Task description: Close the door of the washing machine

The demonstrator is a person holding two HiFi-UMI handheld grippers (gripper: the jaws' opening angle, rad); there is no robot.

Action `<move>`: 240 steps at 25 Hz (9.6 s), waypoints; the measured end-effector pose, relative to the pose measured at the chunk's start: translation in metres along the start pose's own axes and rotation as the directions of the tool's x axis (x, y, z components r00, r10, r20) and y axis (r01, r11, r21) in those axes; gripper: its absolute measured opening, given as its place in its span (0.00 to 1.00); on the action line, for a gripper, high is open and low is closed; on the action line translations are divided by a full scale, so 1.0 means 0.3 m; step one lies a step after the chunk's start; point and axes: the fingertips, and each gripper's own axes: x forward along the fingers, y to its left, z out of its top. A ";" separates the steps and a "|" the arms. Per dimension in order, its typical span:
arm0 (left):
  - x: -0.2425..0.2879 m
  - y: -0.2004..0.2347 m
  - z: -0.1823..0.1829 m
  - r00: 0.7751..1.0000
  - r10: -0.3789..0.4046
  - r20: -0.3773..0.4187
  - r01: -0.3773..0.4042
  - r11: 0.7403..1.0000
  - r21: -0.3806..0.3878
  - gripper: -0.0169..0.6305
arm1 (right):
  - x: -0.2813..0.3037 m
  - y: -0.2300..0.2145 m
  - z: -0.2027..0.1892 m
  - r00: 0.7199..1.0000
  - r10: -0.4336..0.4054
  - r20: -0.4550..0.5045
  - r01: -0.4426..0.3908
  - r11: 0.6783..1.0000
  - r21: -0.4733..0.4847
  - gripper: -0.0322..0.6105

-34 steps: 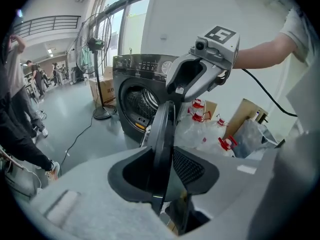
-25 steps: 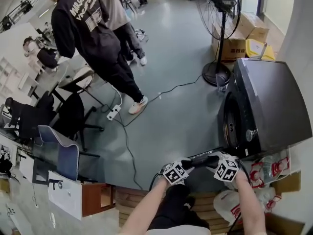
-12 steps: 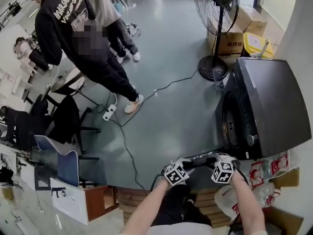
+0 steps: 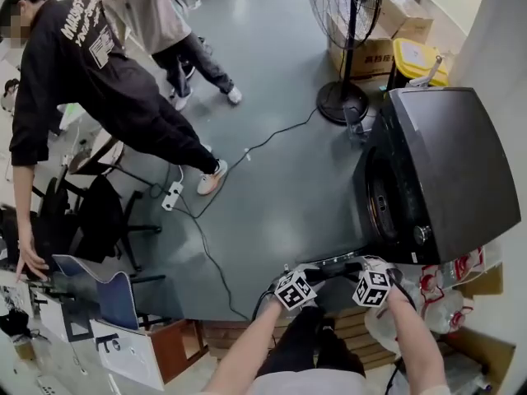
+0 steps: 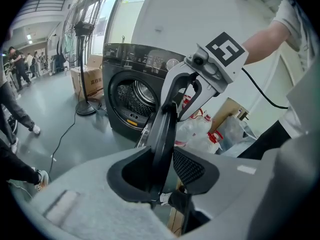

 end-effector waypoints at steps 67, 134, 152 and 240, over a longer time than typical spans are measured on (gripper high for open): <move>0.166 0.623 0.482 0.925 -0.308 -0.222 0.372 0.849 0.376 0.27 | -0.021 -0.644 -0.027 0.974 -0.217 -0.056 0.213 0.819 0.532 0.26; 0.424 0.783 0.906 0.993 -0.118 0.026 0.110 0.974 0.197 0.02 | -0.250 -0.784 -0.376 0.487 -0.540 -0.687 0.187 -0.704 0.685 0.05; 0.490 0.763 1.014 0.988 -0.151 0.028 0.144 0.977 0.159 0.02 | -0.292 -0.811 -0.439 0.465 -0.561 -0.685 0.105 -0.733 0.672 0.05; -0.269 0.260 0.898 0.941 -0.083 0.327 0.004 0.972 0.234 0.02 | -0.637 -0.392 0.128 0.366 -0.871 -0.328 0.278 -0.234 0.932 0.05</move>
